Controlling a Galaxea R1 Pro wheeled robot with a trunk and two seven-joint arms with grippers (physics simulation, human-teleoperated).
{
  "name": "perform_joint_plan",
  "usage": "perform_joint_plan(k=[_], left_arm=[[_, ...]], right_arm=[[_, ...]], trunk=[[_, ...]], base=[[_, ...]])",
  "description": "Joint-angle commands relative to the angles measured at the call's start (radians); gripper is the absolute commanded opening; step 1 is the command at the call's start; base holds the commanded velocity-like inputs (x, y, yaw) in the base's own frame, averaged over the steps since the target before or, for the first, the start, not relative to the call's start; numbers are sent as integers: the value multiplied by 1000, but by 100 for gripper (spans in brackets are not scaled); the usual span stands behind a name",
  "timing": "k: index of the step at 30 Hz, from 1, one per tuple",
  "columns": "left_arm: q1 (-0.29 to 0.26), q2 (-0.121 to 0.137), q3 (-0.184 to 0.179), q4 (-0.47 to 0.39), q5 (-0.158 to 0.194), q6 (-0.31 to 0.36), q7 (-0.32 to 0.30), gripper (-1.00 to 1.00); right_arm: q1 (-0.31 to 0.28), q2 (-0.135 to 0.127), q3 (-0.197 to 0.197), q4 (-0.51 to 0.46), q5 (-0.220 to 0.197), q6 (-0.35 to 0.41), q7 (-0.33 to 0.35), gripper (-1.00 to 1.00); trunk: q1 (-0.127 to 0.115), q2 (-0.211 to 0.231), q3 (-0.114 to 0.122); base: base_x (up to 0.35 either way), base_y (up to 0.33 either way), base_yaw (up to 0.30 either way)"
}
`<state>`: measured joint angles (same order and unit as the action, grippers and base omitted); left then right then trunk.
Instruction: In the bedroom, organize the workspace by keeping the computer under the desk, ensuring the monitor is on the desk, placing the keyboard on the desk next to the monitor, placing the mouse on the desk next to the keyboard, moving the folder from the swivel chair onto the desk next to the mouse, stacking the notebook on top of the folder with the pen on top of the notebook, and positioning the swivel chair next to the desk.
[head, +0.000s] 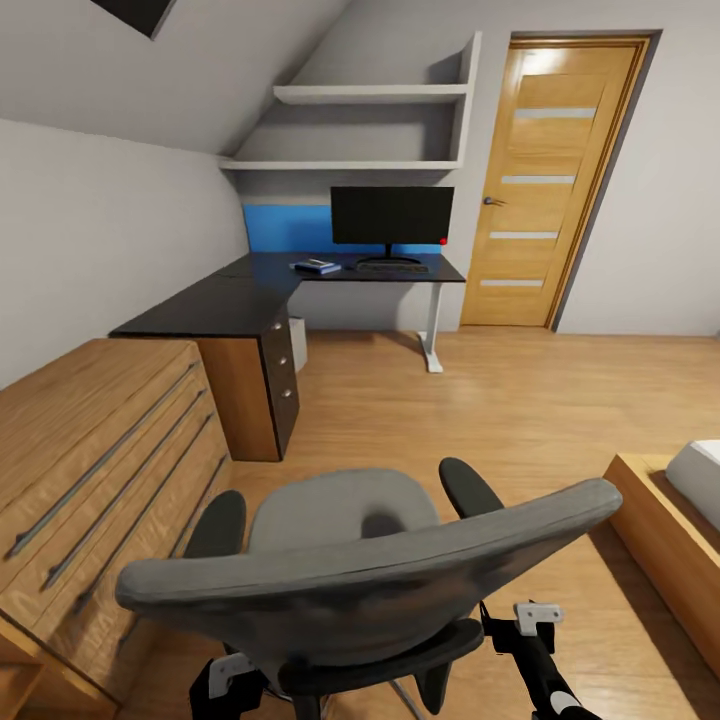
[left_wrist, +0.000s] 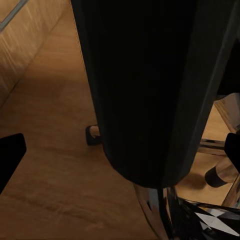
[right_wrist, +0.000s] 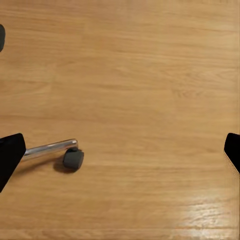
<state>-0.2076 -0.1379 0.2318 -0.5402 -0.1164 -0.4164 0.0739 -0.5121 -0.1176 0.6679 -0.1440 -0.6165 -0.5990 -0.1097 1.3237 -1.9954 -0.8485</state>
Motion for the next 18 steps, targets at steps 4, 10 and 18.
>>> perform_joint_plan(k=[4, 10, 18], left_arm=[[-1, -2, 0, -1, -20, -2, 1, 100], [-1, -2, 0, -1, -20, -2, 1, 100], [-1, 4, 0, -1, -19, -2, 2, 100]], right_arm=[[0, 0, 10, -2, 1, -9, -8, 100], [0, 0, 10, -2, 1, -16, -7, 100], [0, 0, 10, -1, 1, -16, -7, 100]], trunk=[[0, 0, -1], [0, 0, -1], [0, 0, -1]], base=[[182, -159, 0], [182, -159, 0], [164, -146, 0]])
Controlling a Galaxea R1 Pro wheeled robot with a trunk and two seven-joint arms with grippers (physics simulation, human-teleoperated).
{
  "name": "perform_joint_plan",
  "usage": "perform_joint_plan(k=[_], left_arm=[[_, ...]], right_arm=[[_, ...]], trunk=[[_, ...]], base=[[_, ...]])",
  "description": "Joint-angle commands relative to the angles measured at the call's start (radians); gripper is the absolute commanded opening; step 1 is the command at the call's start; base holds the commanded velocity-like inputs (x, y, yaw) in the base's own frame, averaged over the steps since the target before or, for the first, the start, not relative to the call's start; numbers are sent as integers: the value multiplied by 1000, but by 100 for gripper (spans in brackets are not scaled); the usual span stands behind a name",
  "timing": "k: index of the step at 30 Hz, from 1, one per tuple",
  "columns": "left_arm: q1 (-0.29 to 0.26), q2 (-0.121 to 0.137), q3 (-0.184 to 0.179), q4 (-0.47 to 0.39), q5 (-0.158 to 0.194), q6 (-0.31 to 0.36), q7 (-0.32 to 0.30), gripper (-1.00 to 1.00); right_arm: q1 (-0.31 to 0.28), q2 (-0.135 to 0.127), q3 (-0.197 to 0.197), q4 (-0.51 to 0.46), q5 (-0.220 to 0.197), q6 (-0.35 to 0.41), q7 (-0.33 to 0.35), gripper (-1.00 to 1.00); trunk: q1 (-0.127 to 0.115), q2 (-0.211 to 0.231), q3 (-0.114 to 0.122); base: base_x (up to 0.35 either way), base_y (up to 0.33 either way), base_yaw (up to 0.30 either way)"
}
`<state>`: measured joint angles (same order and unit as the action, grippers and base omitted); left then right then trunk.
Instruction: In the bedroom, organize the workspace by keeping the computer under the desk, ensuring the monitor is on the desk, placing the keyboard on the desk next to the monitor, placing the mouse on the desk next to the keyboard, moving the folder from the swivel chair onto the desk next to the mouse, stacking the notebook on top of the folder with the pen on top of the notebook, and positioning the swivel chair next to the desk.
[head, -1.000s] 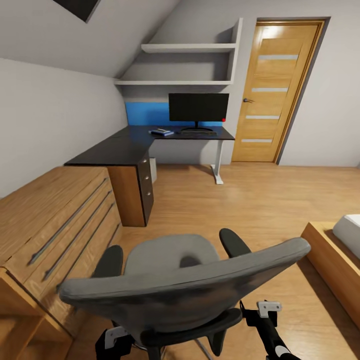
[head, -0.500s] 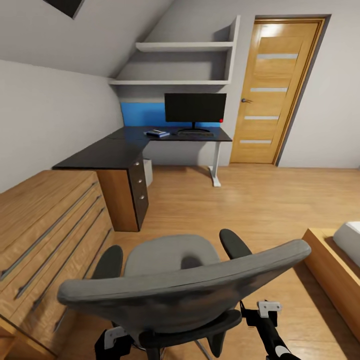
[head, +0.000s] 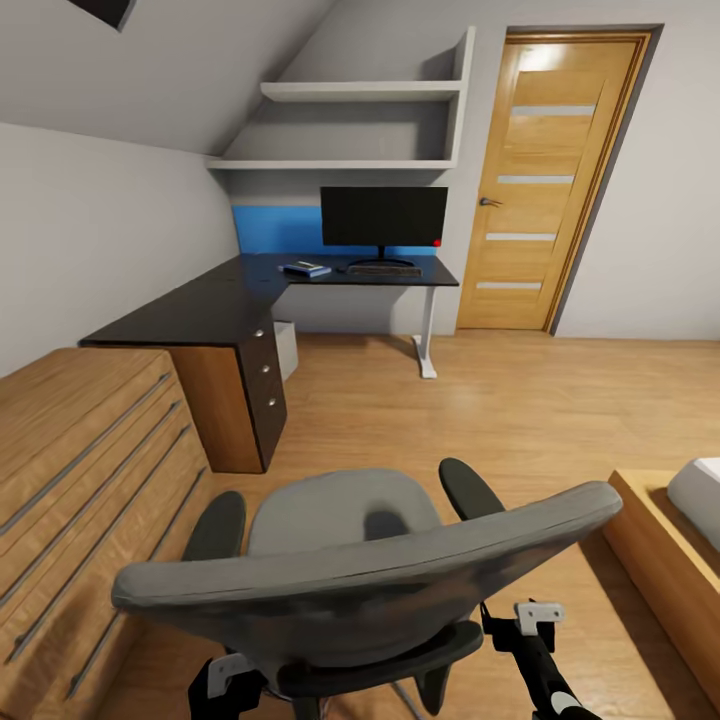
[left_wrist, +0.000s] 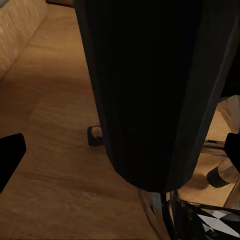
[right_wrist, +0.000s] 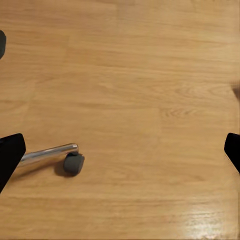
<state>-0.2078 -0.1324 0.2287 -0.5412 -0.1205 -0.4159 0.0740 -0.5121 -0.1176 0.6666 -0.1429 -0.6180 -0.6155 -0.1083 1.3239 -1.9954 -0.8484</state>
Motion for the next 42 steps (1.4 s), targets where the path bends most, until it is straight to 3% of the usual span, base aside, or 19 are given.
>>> perform_joint_plan(k=[1, 27, 42], left_arm=[[-1, 0, 3, 0, -15, -3, 2, 100], [-1, 0, 3, 0, -14, -3, 3, 100], [-1, 2, 4, 0, -12, -3, 4, 100]], right_arm=[[0, -1, 11, -1, 3, 0, -9, 100], [0, 0, 11, 14, 3, -3, -10, 100], [0, 0, 12, 26, 3, -5, -10, 100]], trunk=[[0, 0, -1], [0, 0, -1], [0, 0, -1]], base=[[49, -46, 0], [-42, -6, 0], [-253, -139, 0]])
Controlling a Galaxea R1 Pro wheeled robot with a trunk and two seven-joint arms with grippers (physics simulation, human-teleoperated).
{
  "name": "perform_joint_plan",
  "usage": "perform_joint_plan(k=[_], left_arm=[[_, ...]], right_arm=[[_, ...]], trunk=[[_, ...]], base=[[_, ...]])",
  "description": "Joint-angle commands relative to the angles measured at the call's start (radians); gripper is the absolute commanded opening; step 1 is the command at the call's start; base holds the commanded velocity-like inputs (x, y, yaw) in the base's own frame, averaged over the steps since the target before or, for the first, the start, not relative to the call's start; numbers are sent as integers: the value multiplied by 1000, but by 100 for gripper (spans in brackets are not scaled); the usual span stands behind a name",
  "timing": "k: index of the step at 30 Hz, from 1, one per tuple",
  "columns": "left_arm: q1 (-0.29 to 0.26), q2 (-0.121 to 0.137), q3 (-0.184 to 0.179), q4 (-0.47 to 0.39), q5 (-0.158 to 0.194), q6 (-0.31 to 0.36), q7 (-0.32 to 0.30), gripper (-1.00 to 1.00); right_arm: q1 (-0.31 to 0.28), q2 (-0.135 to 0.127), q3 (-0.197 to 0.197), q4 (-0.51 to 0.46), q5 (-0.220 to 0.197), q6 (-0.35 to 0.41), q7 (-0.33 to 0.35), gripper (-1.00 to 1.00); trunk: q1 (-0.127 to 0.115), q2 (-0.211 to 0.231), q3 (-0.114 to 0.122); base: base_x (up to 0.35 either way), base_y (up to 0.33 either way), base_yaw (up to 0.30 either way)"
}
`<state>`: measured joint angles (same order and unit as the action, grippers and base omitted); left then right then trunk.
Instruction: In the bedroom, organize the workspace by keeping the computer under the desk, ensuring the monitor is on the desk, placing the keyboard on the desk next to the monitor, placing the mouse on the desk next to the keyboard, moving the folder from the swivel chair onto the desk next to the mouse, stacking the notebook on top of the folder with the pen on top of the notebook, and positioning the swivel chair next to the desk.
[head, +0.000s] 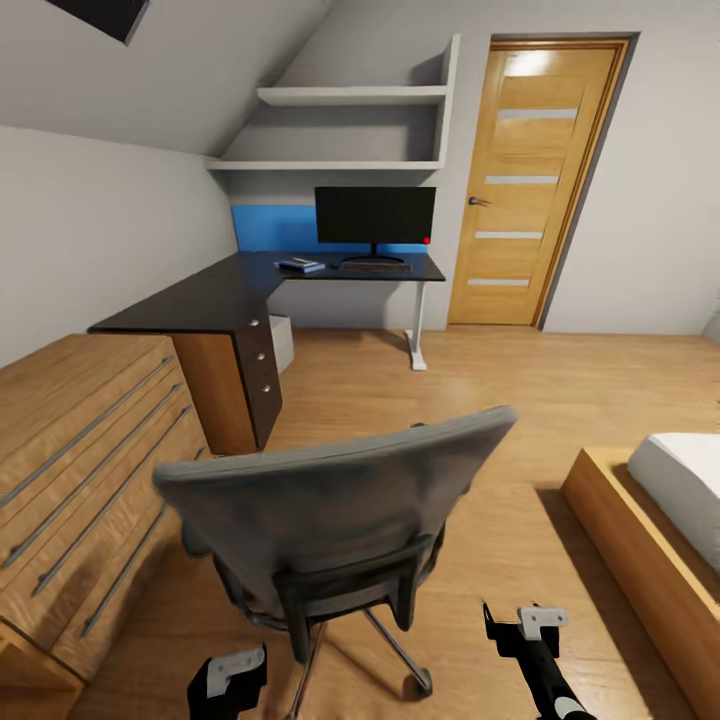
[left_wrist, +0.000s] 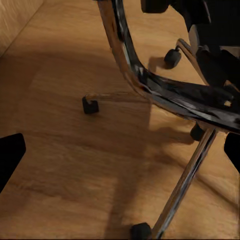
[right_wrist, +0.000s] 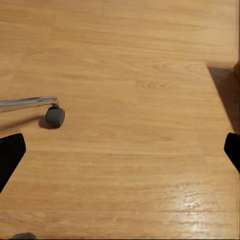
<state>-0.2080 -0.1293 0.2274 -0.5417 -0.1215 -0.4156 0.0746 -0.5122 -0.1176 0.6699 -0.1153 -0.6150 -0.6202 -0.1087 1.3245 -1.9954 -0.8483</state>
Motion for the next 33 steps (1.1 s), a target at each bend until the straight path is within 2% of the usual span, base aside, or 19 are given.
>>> perform_joint_plan(k=[1, 7, 23, 29, 33], left_arm=[[-1, -1, 5, 0, -11, -3, 3, 100], [-1, -1, 6, 0, -11, -3, 4, 100], [-1, 8, 7, -1, -8, -3, 7, 100], [-1, 10, 10, -11, -5, -1, 10, 100], [-1, 9, 11, -14, -5, 0, 11, 100]], right_arm=[[0, 0, 8, -1, 0, 0, -9, 100], [0, 0, 9, 0, 0, -1, -9, 100], [1, 5, 13, 1, 0, -10, -9, 100], [1, 7, 14, 2, -6, -25, -12, 100], [1, 8, 13, 5, -9, -26, -12, 100]], trunk=[[-1, 0, -1], [-1, 0, -1], [-1, 0, -1], [-1, 0, -1], [15, -28, -13]], base=[[-217, -115, 0], [-214, -47, 0], [-319, -3, 0], [-108, 0, 0], [-17, 0, 0]])
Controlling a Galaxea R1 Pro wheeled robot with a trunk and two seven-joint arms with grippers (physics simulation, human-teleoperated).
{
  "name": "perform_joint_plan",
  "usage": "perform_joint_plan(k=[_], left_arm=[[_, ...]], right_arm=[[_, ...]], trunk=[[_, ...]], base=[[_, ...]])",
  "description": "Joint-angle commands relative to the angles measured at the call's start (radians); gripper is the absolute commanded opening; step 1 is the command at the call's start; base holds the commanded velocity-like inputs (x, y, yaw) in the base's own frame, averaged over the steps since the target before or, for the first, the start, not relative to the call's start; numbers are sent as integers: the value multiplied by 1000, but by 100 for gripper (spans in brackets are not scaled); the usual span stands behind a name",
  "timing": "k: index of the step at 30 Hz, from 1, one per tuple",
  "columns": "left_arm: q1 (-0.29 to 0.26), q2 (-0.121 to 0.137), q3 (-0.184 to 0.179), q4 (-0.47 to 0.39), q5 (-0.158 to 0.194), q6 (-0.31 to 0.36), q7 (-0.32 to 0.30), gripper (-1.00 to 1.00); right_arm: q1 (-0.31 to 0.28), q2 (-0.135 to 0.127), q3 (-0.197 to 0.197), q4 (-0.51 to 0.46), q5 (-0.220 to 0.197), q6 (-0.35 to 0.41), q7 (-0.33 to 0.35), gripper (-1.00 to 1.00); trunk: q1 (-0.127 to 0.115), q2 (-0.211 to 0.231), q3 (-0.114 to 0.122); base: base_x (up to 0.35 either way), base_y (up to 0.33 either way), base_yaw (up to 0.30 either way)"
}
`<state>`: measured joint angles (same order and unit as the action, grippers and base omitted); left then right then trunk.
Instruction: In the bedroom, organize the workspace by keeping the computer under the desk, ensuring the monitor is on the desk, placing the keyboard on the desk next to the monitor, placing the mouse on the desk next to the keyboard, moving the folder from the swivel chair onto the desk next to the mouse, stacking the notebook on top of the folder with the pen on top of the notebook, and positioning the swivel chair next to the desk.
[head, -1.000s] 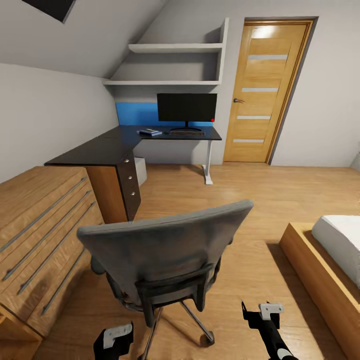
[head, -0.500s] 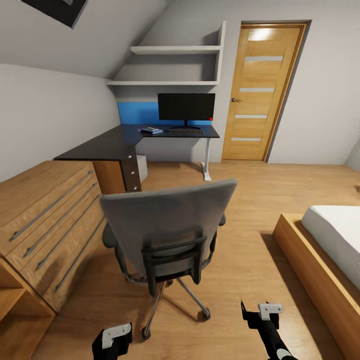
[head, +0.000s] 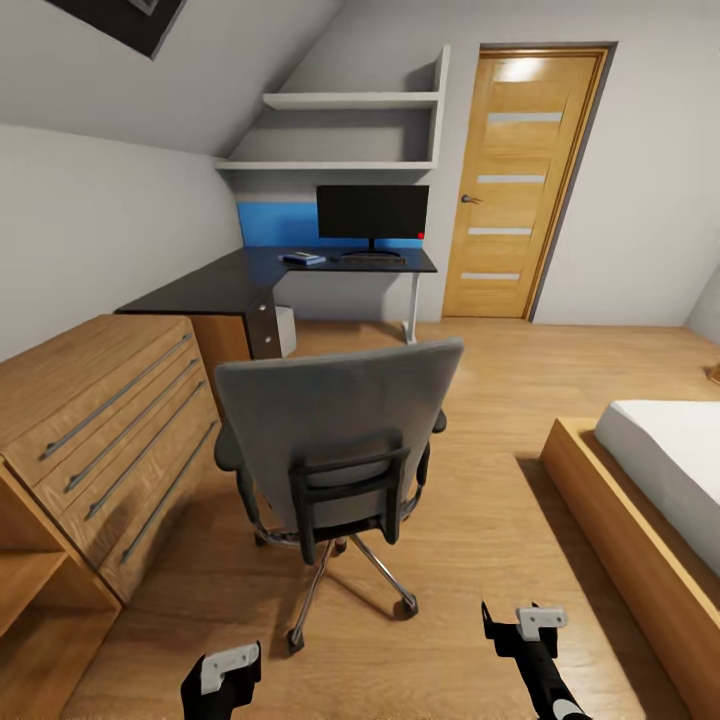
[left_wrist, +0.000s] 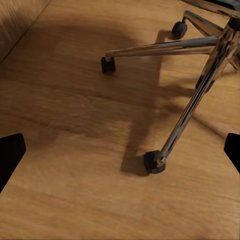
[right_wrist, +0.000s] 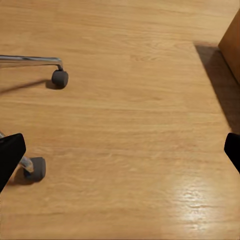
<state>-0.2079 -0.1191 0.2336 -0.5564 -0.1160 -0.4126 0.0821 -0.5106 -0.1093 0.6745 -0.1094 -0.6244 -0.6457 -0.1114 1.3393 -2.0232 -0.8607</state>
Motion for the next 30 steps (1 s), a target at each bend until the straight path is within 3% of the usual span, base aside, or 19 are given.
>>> perform_joint_plan(k=[1, 5, 6, 9, 23, 25, 30], left_arm=[[-1, -1, 5, 0, -11, -3, 3, 100], [-1, -1, 29, -11, -10, 4, 38, 100], [-1, -1, 44, -39, -9, 6, 153, 100], [-1, -1, 45, -46, -10, 7, 191, 100], [-1, -2, 45, -45, -12, 12, 205, 100], [-1, -5, 44, -46, -13, 26, 205, 100], [-1, -30, 28, -55, -16, 147, 205, 100]], right_arm=[[0, 1, 8, -1, 0, -1, -10, 100], [0, 3, 7, 1, 0, -2, -10, 100], [0, 3, 7, 2, 0, -2, -10, 100], [0, 3, 7, 4, 0, -2, -10, 100], [0, 5, 10, 13, 2, -2, -9, 100], [0, 5, 12, 10, 4, -3, -9, 100], [0, 27, 15, 1, 8, 0, -7, 100]], trunk=[[4, -8, -4], [19, -36, -17], [23, -43, -20], [34, -64, -29], [88, -162, -73], [96, -176, -79], [115, -211, -95]], base=[[-8, 0, 0], [-2, 0, 0], [-46, 0, 0], [-162, 0, 0], [-70, 0, 0], [0, 0, 0], [0, 0, 0]])
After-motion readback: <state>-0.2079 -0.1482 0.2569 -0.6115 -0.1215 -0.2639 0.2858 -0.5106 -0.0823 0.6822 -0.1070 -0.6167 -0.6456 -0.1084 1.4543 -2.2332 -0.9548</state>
